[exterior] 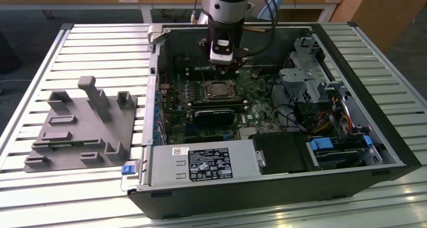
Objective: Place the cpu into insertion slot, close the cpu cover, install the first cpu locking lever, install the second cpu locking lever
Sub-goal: 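Install the first cpu locking lever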
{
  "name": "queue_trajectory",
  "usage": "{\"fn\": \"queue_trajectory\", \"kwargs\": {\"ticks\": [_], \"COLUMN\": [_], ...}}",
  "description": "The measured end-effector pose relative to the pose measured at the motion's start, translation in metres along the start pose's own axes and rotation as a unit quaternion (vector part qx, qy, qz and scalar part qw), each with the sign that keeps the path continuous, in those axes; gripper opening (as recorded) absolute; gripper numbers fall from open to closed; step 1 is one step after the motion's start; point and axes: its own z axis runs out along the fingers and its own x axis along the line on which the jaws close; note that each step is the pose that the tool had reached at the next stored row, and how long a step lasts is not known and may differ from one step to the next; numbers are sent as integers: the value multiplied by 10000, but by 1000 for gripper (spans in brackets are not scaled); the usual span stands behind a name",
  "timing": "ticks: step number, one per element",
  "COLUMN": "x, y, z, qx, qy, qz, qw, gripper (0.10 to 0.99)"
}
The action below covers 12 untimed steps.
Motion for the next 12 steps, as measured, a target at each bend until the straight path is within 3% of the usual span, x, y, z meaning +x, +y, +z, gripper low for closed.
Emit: {"fn": "queue_trajectory", "kwargs": {"ticks": [4, 7, 12], "x": [0, 0, 1], "y": [0, 0, 0], "z": [0, 0, -27], "qx": [9, 15, 20], "qy": [5, 9, 13], "qz": [-369, -668, -883], "qw": [9993, 9978, 9961], "gripper": [106, 106, 106]}}
